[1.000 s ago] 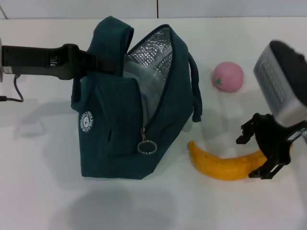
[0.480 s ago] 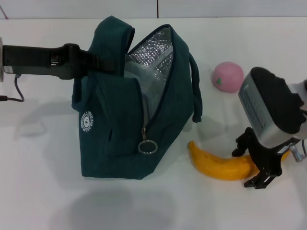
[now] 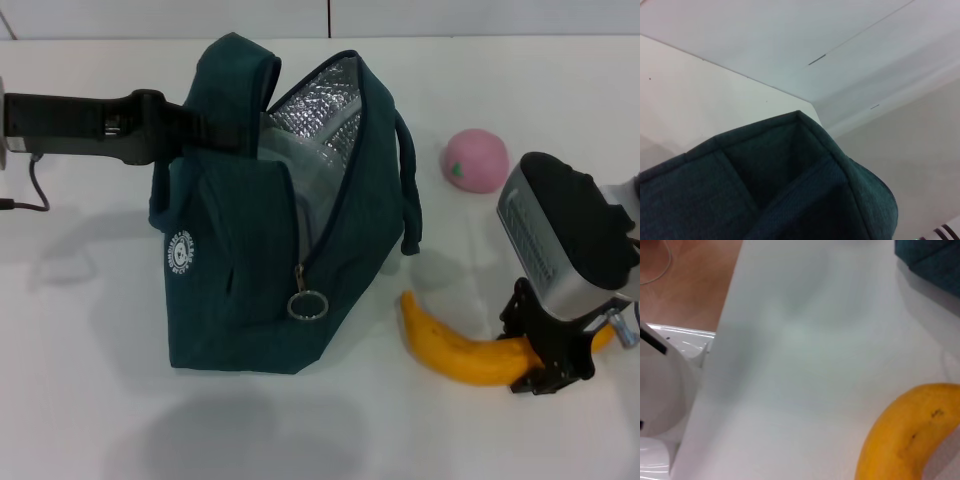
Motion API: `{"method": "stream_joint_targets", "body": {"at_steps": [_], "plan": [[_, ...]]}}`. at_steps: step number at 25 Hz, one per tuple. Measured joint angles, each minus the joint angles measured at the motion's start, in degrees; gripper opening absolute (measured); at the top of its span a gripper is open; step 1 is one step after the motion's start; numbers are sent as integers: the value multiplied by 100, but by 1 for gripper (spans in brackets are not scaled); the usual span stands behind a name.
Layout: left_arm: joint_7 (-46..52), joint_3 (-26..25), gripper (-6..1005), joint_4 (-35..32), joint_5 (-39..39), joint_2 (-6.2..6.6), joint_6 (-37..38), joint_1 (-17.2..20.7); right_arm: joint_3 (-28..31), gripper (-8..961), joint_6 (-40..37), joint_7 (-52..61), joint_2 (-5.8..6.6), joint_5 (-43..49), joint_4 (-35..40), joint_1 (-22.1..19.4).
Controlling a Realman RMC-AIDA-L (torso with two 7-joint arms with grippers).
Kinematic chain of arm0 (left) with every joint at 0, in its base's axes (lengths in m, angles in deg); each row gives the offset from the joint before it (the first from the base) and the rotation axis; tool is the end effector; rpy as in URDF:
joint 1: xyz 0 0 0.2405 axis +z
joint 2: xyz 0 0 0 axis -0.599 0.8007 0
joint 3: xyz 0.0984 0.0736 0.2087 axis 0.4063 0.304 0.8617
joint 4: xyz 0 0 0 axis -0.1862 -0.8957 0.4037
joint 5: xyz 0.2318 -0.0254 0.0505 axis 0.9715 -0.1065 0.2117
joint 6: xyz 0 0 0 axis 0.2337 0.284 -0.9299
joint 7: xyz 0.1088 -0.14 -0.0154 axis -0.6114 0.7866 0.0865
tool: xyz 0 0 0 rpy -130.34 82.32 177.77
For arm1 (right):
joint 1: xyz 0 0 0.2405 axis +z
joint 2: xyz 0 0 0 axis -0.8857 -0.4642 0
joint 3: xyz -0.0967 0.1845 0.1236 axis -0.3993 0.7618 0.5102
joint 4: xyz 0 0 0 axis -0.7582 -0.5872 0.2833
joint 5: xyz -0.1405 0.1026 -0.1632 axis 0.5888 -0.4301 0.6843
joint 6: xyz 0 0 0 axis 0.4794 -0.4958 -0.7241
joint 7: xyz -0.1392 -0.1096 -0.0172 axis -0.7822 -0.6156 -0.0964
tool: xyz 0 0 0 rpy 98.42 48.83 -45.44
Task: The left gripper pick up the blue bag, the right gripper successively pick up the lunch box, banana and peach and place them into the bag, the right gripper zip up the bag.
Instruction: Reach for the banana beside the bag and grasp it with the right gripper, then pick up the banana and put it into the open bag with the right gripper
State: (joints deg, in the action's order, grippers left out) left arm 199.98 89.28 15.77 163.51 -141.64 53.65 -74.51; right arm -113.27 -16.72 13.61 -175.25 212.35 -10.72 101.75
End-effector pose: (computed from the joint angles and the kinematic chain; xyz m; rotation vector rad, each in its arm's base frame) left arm -0.2131 0.3802 0.0501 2.4548 1.6828 0.7537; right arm 0.1756 0.3439 -0.0751 2.9097 0.2931 0.7450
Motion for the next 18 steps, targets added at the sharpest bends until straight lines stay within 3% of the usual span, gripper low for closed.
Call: {"method": "stream_joint_targets", "body": {"at_steps": [4,11,14,18], "plan": [[7,-7,28,0,1,3,0,0,5,490,-355,-31,7,-145,111,-17],[56,-9,27,0,1,15,-4,0,322,420,-1592,-74,20,-1250,437,11],[62,-6,27,0,1,0,-8,1,850,412,-1979,-187,29,-1849,378,16],[66,8,27,0,1,-16,-9,-22,1976,414,-2562,-345,50,-2730,73,48]]}}
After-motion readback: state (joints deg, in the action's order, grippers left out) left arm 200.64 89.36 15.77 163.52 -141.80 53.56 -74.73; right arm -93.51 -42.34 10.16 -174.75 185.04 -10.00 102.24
